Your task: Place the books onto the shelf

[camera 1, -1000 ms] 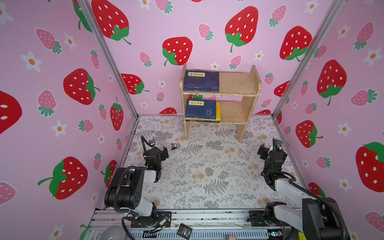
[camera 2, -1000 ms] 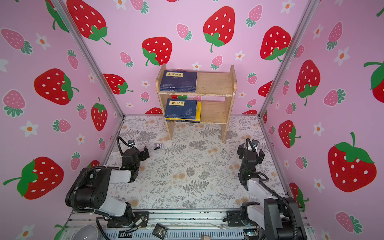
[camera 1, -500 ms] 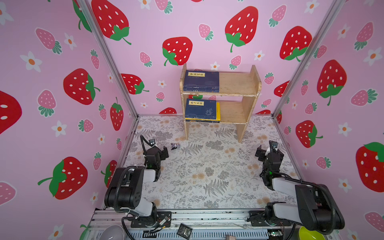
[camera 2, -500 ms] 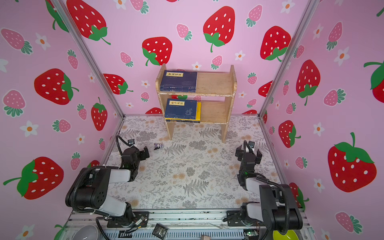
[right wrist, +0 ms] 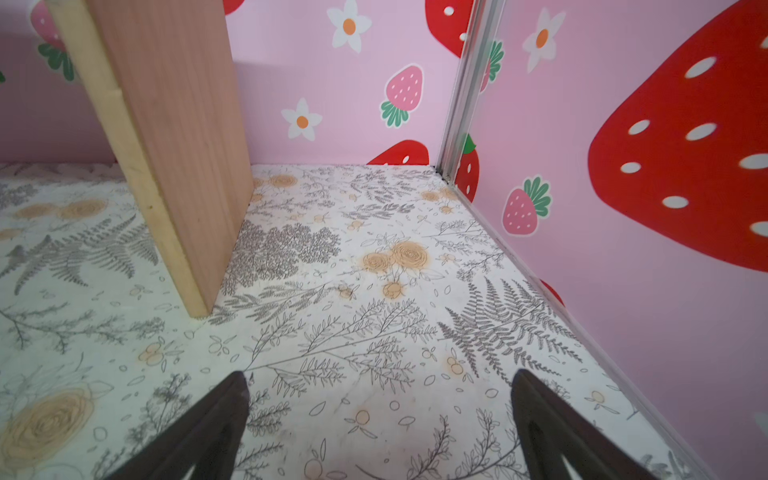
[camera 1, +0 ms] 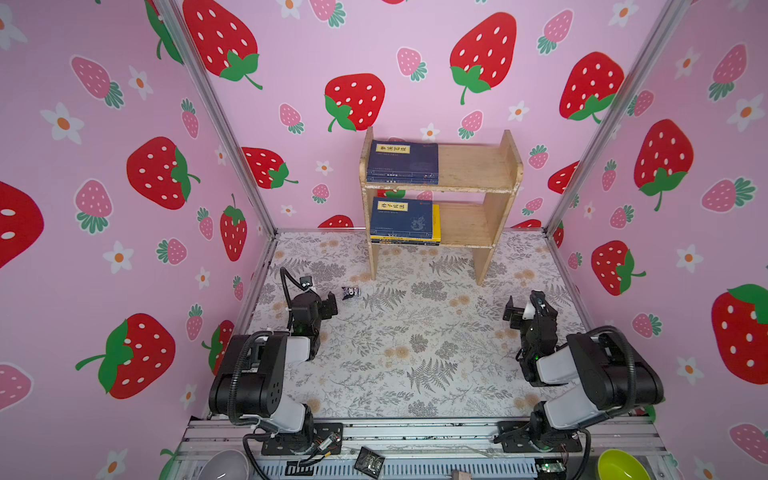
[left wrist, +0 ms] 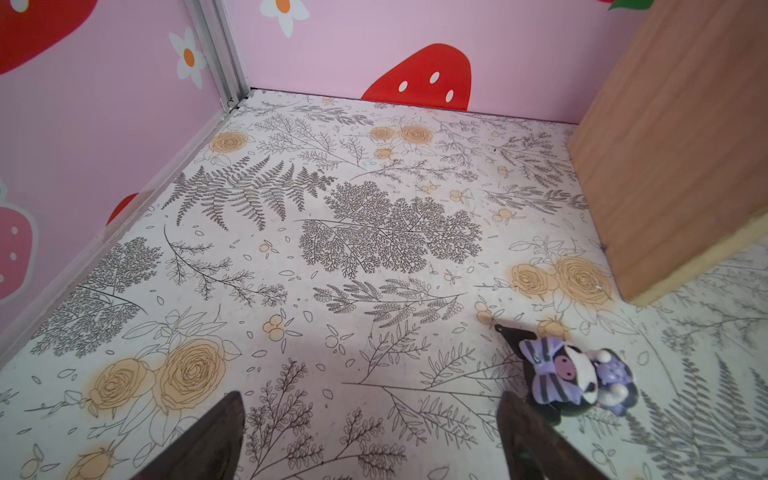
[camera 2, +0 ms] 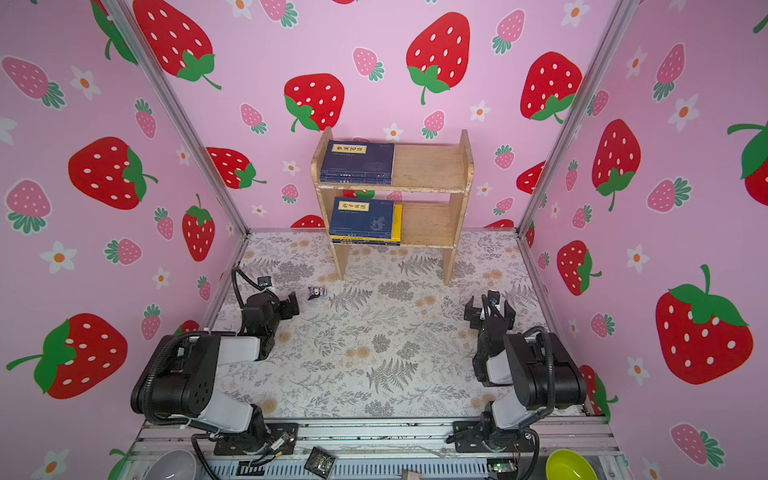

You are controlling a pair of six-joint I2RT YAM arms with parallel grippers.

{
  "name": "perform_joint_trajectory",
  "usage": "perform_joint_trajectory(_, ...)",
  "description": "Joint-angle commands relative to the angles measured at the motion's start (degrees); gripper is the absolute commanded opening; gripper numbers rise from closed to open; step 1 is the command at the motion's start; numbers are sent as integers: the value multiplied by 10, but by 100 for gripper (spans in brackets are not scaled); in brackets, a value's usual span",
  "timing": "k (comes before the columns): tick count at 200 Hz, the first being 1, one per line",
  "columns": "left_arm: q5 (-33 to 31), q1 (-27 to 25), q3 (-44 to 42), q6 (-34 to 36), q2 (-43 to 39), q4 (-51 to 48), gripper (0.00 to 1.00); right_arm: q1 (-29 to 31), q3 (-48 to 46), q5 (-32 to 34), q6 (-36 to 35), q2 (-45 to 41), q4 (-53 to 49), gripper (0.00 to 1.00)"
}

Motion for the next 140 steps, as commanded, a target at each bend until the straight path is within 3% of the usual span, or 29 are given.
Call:
perform_joint_trajectory(1, -16, -23, -6, 33, 2, 37, 92, -3, 27, -22, -16, 1, 23, 100)
perform_joint_trajectory(12, -57, -44, -24, 44, 2, 73, 91, -3, 38, -31, -21, 4, -1, 100)
perform_joint_trajectory(30, -61, -42, -11, 39, 5, 51, 90, -3, 62, -35, -21, 5, -40, 100)
perform_joint_trajectory(59, -11, 1, 22, 4, 9, -11, 90, -6, 70, -42, -22, 4, -56, 100)
perform_joint_trajectory(87, -9, 2, 23, 3, 10, -13, 100, -6, 73, -42, -20, 6, -60, 100)
perform_joint_trajectory(140, -16, -2, 20, 5, 7, -8, 99, -7, 71, -43, -21, 4, -59, 100)
